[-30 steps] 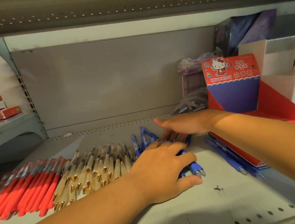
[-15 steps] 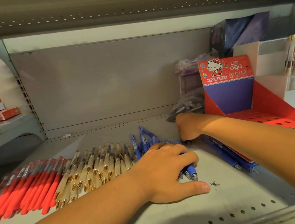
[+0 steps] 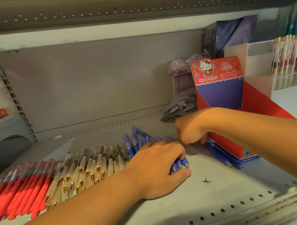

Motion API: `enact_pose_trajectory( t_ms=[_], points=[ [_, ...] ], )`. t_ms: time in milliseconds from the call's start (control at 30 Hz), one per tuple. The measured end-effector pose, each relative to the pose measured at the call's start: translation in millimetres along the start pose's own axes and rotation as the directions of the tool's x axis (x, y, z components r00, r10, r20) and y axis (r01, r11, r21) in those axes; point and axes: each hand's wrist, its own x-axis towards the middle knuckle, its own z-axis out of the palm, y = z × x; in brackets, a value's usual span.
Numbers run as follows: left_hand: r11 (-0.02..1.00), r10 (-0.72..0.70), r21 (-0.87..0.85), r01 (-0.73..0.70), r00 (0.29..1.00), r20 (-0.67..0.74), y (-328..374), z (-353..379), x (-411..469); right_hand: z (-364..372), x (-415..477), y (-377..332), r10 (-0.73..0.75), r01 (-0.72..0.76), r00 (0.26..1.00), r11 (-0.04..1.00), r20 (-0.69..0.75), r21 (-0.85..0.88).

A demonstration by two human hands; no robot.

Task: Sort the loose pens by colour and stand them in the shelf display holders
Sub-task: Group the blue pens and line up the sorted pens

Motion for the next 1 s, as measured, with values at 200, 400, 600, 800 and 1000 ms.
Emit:
enact_pose_trajectory(
  t_ms=[200,400,600,800,1000],
  points=[
    [1.0,0.013,0.003,-0.013,0.999,0.053,1,2,-1,1,-6,-9,0.073,-0.055,0.997,0.915,0.03,-0.4],
    [0.996,0.012,0.088,-0.019,0.997,0.077,-1,5,-1,4,-7,-6,0.023,-0.005,0.999,0.917,0.039,-0.4],
    [0.995,-0.014,0.099,0.004,0.995,0.101,0,8,-1,16,-4,-13,0.044,0.048,0.982,0.879,0.182,-0.474],
    [0.995,-0.083,0.072,0.074,0.987,0.139,0,5,-1,18,3,-6,0.068,-0.04,0.993,0.965,0.101,-0.26],
    [0.993,-0.106,0.07,0.097,0.984,0.142,0,3,-1,14,21,-6,0.087,-0.072,0.99,0.988,-0.111,0.138]
  ],
)
